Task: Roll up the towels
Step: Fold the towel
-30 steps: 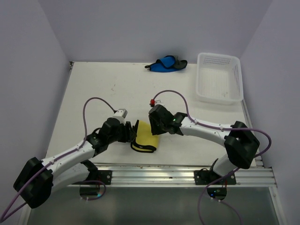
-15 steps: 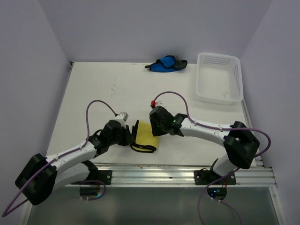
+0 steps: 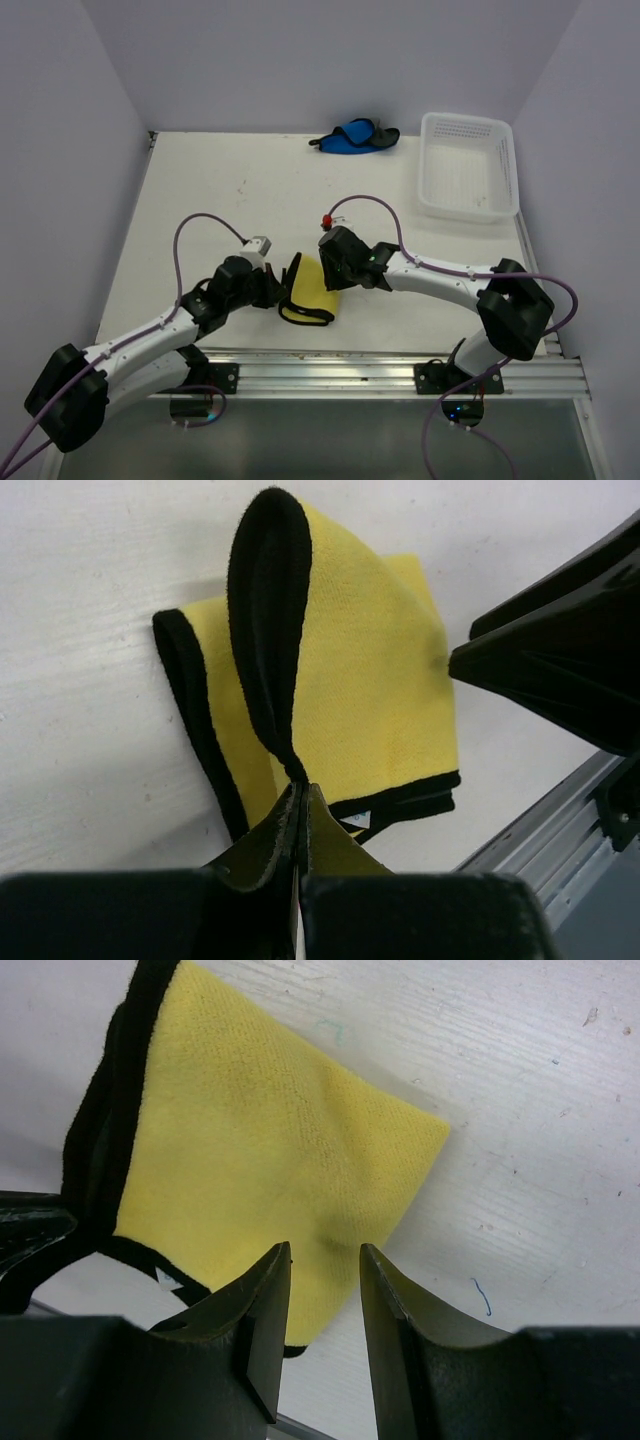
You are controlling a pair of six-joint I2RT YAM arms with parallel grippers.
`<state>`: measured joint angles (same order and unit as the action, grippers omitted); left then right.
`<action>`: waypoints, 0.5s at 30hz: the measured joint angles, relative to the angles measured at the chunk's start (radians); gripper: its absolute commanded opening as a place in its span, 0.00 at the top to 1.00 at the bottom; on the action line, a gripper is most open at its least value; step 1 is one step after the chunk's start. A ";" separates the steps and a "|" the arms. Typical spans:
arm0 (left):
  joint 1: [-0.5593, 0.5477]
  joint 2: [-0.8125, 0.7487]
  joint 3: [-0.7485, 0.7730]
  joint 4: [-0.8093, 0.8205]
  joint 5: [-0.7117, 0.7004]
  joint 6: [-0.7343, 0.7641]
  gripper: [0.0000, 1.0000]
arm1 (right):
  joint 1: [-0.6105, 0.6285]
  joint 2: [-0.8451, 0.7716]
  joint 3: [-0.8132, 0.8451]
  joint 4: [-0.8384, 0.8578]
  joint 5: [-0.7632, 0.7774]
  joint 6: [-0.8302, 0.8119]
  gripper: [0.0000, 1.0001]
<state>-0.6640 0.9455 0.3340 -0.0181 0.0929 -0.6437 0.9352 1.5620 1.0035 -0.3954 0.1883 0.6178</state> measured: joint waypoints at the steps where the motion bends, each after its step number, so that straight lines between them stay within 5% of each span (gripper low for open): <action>1: 0.000 -0.019 0.000 0.001 0.002 0.000 1.00 | 0.000 0.000 0.000 0.000 0.000 0.000 0.62; 15: -0.014 -0.170 -0.062 -0.002 0.016 -0.019 1.00 | -0.034 -0.043 -0.040 0.001 0.015 0.035 0.71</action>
<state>-0.6785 0.7757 0.2722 -0.0204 0.1085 -0.6624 0.9016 1.5185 0.9634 -0.3943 0.2035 0.6525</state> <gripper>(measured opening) 0.007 0.301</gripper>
